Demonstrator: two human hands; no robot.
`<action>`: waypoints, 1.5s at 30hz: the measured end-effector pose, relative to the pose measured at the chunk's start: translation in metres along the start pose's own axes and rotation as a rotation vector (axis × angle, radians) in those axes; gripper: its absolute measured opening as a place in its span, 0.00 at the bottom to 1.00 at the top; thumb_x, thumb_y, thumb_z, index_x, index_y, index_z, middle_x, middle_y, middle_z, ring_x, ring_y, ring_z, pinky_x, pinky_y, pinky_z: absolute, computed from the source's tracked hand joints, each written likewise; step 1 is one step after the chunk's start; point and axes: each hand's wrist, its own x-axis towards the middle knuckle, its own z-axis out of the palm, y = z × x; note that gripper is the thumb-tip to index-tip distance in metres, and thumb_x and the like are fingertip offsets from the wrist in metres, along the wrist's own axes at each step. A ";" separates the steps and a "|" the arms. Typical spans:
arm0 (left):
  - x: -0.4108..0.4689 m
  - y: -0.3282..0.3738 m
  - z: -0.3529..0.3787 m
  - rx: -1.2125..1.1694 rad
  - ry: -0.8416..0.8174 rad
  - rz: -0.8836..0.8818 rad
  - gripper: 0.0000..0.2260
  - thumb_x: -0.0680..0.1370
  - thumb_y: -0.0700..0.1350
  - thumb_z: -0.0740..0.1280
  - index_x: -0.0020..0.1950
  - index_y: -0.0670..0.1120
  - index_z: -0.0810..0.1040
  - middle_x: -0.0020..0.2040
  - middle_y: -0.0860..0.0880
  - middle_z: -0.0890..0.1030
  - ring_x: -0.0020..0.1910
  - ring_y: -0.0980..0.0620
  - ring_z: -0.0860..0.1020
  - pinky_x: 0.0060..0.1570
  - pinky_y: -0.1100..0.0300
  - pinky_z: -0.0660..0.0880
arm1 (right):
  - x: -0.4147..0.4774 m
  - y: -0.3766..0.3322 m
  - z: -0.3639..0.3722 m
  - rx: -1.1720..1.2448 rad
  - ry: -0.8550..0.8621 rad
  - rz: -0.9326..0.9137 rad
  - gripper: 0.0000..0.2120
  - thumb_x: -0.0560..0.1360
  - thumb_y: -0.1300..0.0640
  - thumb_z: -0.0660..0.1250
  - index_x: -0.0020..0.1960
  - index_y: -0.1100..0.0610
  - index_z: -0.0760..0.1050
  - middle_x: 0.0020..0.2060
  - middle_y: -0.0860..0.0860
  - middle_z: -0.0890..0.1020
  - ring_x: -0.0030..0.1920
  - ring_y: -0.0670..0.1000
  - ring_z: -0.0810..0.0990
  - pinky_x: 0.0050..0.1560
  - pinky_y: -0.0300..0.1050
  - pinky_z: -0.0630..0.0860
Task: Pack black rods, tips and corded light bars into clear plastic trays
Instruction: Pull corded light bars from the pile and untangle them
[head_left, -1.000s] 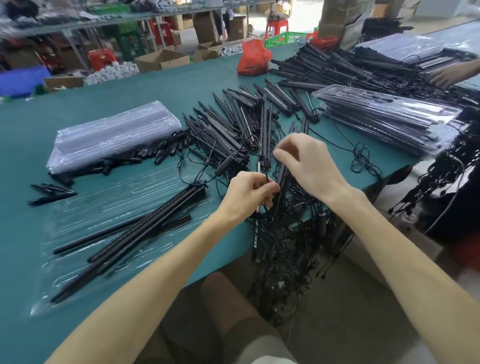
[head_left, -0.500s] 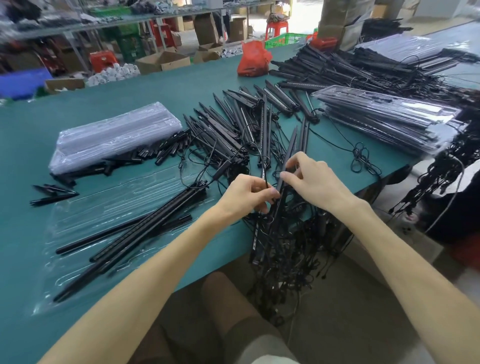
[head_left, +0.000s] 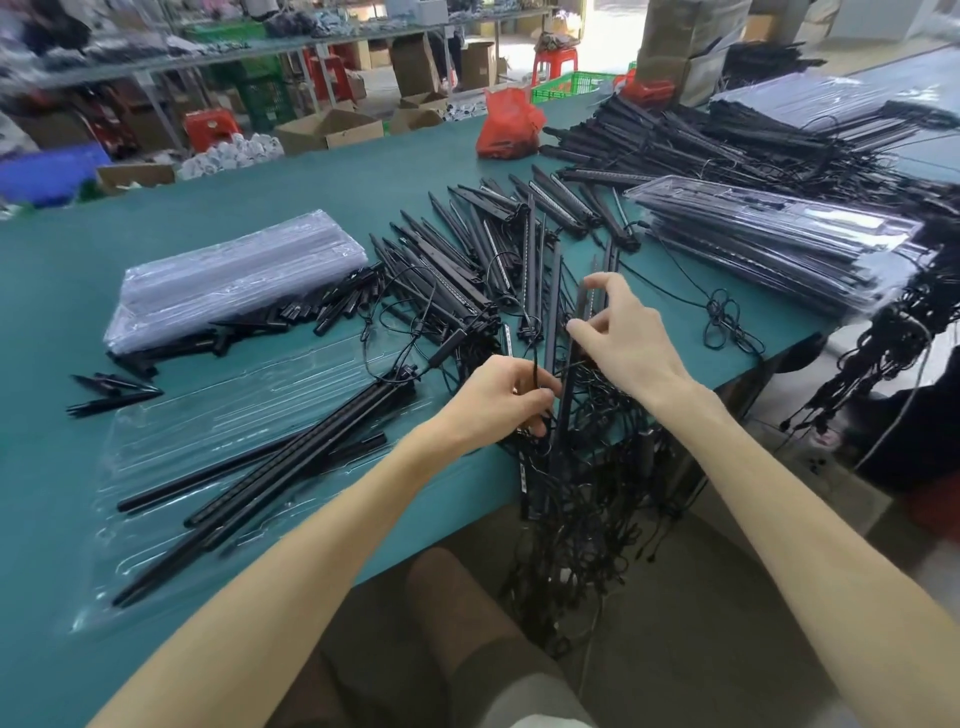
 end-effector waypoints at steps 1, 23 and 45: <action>0.000 0.001 0.001 0.011 0.006 -0.003 0.07 0.82 0.36 0.64 0.56 0.35 0.80 0.41 0.46 0.81 0.34 0.50 0.82 0.42 0.57 0.81 | -0.004 0.001 -0.001 -0.088 0.044 -0.029 0.21 0.80 0.53 0.67 0.70 0.50 0.66 0.48 0.51 0.80 0.49 0.52 0.78 0.54 0.50 0.75; -0.002 0.008 -0.005 -0.180 -0.058 -0.120 0.13 0.81 0.33 0.63 0.61 0.43 0.82 0.35 0.49 0.77 0.32 0.54 0.78 0.41 0.61 0.79 | -0.070 0.040 0.023 0.416 -0.011 0.205 0.06 0.81 0.57 0.67 0.55 0.56 0.71 0.35 0.51 0.85 0.32 0.54 0.84 0.33 0.47 0.80; 0.006 -0.001 0.003 0.313 0.000 0.100 0.05 0.76 0.47 0.75 0.48 0.46 0.84 0.48 0.45 0.72 0.39 0.58 0.73 0.42 0.66 0.72 | -0.066 0.013 0.018 0.849 -0.054 0.208 0.07 0.78 0.60 0.71 0.55 0.59 0.82 0.49 0.57 0.86 0.53 0.59 0.85 0.62 0.59 0.78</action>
